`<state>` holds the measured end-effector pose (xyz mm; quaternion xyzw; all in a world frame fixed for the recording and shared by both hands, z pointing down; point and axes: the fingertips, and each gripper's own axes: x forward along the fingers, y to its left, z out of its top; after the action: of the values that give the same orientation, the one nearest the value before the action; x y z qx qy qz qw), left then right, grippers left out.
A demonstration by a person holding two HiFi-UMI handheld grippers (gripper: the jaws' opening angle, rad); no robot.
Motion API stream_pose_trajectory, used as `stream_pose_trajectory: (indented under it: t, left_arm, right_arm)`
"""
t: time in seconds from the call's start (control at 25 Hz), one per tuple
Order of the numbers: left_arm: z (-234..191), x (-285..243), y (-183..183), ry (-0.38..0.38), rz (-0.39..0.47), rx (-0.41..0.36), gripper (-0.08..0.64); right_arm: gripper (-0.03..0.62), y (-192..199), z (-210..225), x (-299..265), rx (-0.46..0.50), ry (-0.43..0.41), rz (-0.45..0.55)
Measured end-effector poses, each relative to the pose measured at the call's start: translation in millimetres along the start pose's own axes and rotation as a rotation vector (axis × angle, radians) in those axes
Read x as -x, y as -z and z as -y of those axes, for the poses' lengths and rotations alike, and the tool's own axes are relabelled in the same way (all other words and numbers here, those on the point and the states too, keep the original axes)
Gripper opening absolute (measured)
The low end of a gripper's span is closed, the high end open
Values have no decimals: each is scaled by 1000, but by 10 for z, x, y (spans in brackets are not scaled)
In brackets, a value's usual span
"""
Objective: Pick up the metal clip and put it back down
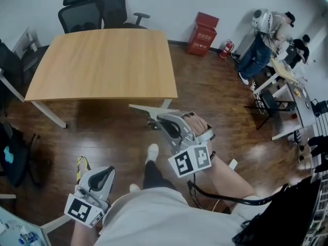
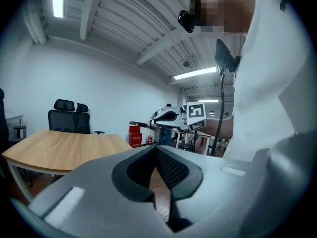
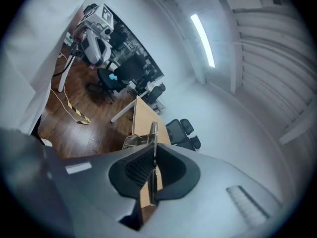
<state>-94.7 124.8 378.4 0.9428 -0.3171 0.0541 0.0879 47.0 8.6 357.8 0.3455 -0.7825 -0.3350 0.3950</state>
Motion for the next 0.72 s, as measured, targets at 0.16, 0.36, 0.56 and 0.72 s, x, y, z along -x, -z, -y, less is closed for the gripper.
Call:
stream_pose_trajectory:
  t: [0.16, 0.36, 0.56, 0.72]
  left_arm:
    - [89, 69, -8, -2, 40, 16, 0]
    - [139, 50, -34, -13, 58, 17, 0]
    - [81, -44, -18, -21, 49, 25, 0]
    - [-36, -184, -47, -28, 47, 24, 0]
  right_arm:
    - [6, -87, -42, 183, 1, 9, 6]
    - [6, -56, -19, 280, 2, 16, 10]
    - [6, 33, 2, 170, -5, 4, 13]
    - [5, 186, 57, -42, -6, -10, 9]
